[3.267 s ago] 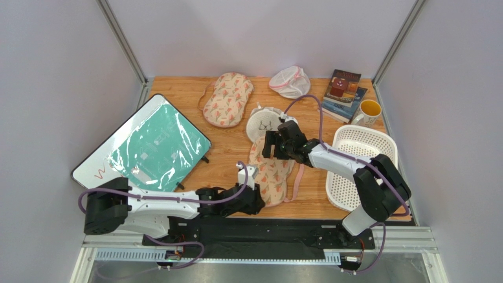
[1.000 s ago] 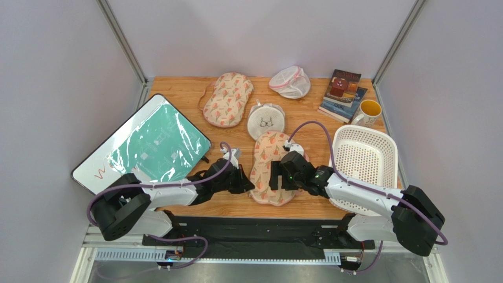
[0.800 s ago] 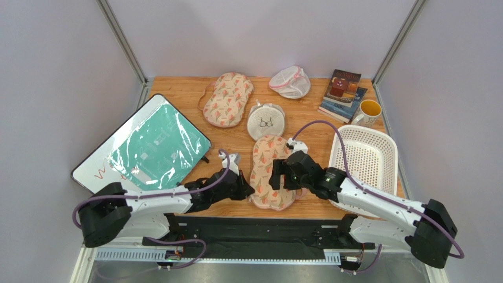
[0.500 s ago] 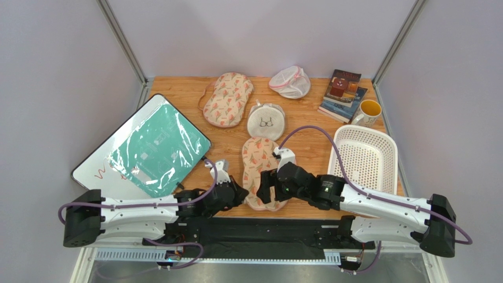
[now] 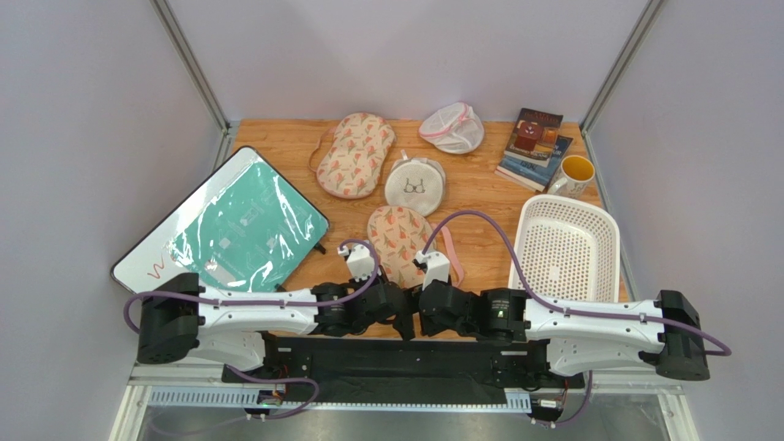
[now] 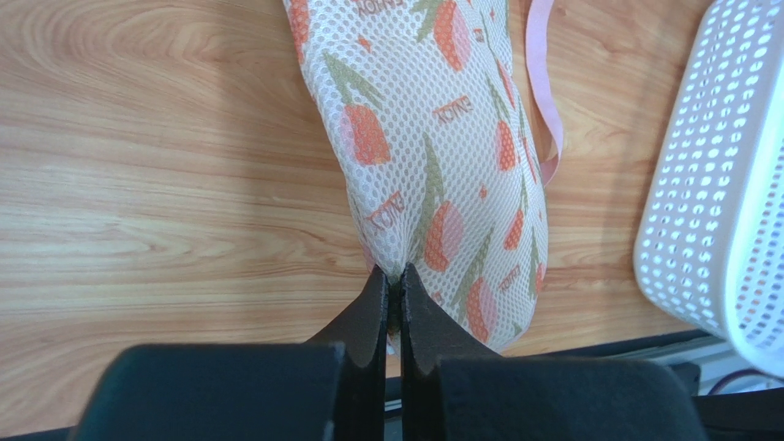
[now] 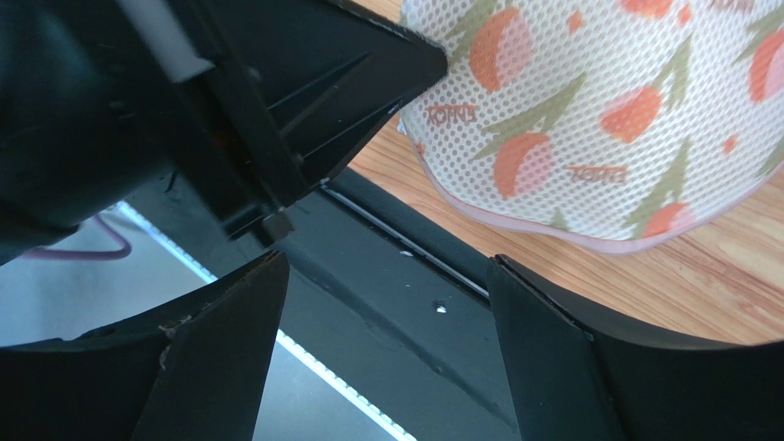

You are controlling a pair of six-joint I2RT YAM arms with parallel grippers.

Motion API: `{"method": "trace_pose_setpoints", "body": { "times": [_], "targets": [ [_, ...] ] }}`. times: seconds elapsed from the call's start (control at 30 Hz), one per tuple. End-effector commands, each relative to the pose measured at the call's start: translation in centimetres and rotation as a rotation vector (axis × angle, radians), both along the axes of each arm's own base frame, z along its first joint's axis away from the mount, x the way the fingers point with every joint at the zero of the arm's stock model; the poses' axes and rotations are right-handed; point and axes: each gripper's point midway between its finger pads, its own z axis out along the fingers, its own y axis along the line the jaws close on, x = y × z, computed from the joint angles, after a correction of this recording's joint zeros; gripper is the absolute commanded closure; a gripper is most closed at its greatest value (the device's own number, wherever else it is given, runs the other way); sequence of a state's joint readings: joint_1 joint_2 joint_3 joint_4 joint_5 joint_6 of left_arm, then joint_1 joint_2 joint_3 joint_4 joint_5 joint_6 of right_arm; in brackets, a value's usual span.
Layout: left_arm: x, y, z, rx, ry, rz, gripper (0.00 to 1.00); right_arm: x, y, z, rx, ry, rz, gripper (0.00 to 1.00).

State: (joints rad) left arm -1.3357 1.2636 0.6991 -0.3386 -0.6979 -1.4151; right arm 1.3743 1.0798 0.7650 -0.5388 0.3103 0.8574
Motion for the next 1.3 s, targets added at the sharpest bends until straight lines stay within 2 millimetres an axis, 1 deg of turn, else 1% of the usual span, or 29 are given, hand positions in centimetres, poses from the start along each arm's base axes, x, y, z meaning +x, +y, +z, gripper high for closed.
{"method": "trace_pose_setpoints", "body": {
  "times": [0.0, 0.03, 0.1, 0.13, 0.17, 0.2, 0.23, 0.3, 0.33, 0.4, 0.43, 0.47, 0.5, 0.53, 0.57, 0.6, 0.63, 0.67, 0.7, 0.73, 0.77, 0.8, 0.83, 0.9, 0.97, 1.1, 1.13, 1.23, 1.27],
  "targets": [
    [0.7, -0.6, 0.5, 0.002, 0.007, 0.084, 1.0, 0.7, -1.2, -0.2, 0.042, -0.013, -0.087, 0.14],
    [0.7, -0.9, 0.3, 0.008, -0.002, 0.065, 1.0, 0.9, -1.7, 0.0, 0.054, -0.02, -0.103, 0.14],
    [0.6, -2.9, 0.6, -0.067, -0.003, 0.025, 1.0, 1.0, -3.1, -1.0, 0.027, -0.008, -0.14, 0.14],
    [0.6, -3.5, 0.5, -0.056, -0.021, -0.025, 1.0, 1.2, -3.6, -0.8, 0.033, -0.014, -0.162, 0.14],
    [0.3, -5.1, 0.8, -0.096, -0.019, -0.067, 0.97, 1.2, -4.1, -1.2, 0.023, -0.013, -0.175, 0.14],
    [0.2, -5.5, 0.7, -0.084, -0.014, -0.089, 0.89, 1.2, -4.7, -1.6, 0.003, -0.009, -0.191, 0.14],
    [-0.1, -6.3, 1.1, -0.08, -0.005, -0.125, 0.67, 1.4, -5.1, -1.5, 0.005, -0.017, -0.21, 0.13],
    [-0.5, -6.8, 0.3, -0.044, 0.014, -0.166, 0.45, 1.5, -6.2, -1.6, -0.013, -0.017, -0.239, 0.13],
    [-1.1, -7.1, 0.0, -0.038, 0.032, -0.207, 0.28, 1.7, -6.7, -1.7, -0.025, -0.026, -0.255, 0.13],
    [-1.7, -7.0, -0.4, -0.027, 0.049, -0.245, 0.13, 1.7, -7.5, -1.8, -0.031, -0.027, -0.272, 0.13],
    [-2.1, -6.6, -0.3, -0.02, 0.06, -0.259, 0.11, 1.7, -7.6, -1.8, -0.027, -0.024, -0.276, 0.13],
    [-2.1, -6.2, -0.1, -0.013, 0.054, -0.268, 0.09, 1.7, -7.8, -1.9, -0.027, -0.023, -0.279, 0.13],
    [-2.3, -5.5, -0.5, 0.005, 0.051, -0.279, 0.06, 1.6, -8.0, -2.1, -0.024, -0.02, -0.282, 0.13],
    [-2.3, -5.2, 0.3, -0.011, 0.033, -0.288, 0.05, 1.5, -8.1, -2.3, -0.02, -0.012, -0.286, 0.13],
    [-2.3, -4.7, 0.3, 0.012, 0.01, -0.317, 0.05, 1.4, -8.0, -2.3, -0.014, -0.007, -0.285, 0.13],
    [-2.4, -3.9, -0.2, 0.033, 0.002, -0.335, 0.04, 1.3, -8.1, -2.9, -0.022, 0.002, -0.284, 0.14],
    [-2.5, -3.8, 0.4, 0.015, -0.013, -0.355, 0.04, 1.2, -8.1, -3.2, -0.023, 0.009, -0.285, 0.14],
    [-2.0, -3.3, 0.3, 0.024, -0.022, -0.365, 0.04, 1.1, -7.7, -3.2, -0.008, 0.011, -0.279, 0.14],
    [-1.9, -2.1, -0.9, 0.069, -0.033, -0.399, 0.06, 1.0, -7.4, -3.5, -0.004, 0.016, -0.272, 0.14],
    [-1.9, -2.6, -0.1, 0.018, -0.053, -0.436, 0.07, 0.9, -7.4, -4.2, -0.009, 0.02, -0.267, 0.15],
    [-0.9, -2.0, -0.2, 0.009, -0.065, -0.425, 0.09, 0.9, -6.6, -4.3, 0.011, 0.021, -0.263, 0.15],
    [-0.8, -1.2, -1.2, 0.038, -0.087, -0.464, 0.13, 0.9, -6.4, -4.7, 0.013, 0.025, -0.26, 0.16],
    [-0.2, -1.5, -0.2, -0.014, -0.109, -0.485, 0.15, 0.8, -6.2, -5.0, 0.011, 0.029, -0.261, 0.16],
    [0.0, -0.9, -0.3, 0.012, -0.13, -0.533, 0.16, 1.0, -5.8, -5.6, -0.002, 0.032, -0.273, 0.16],
    [0.4, -0.7, 0.2, 0.027, -0.162, -0.56, 0.15, 1.4, -5.6, -6.3, -0.023, 0.022, -0.292, 0.16],
    [0.8, -0.7, 0.3, 0.049, -0.168, -0.589, 0.12, 2.9, -6.0, -6.6, -0.037, -0.031, -0.356, 0.14],
    [1.0, -0.7, 0.3, 0.049, -0.176, -0.595, 0.12, 3.6, -5.7, -6.5, -0.012, -0.034, -0.373, 0.14],
    [1.0, -0.7, 0.3, 0.047, -0.198, -0.611, 0.12, 4.3, -6.1, -7.3, -0.008, -0.02, -0.374, 0.14],
    [1.0, -0.5, 0.3, 0.051, -0.199, -0.61, 0.11, 5.2, -6.1, -7.2, 0.017, -0.012, -0.4, 0.14]
  ]
}}
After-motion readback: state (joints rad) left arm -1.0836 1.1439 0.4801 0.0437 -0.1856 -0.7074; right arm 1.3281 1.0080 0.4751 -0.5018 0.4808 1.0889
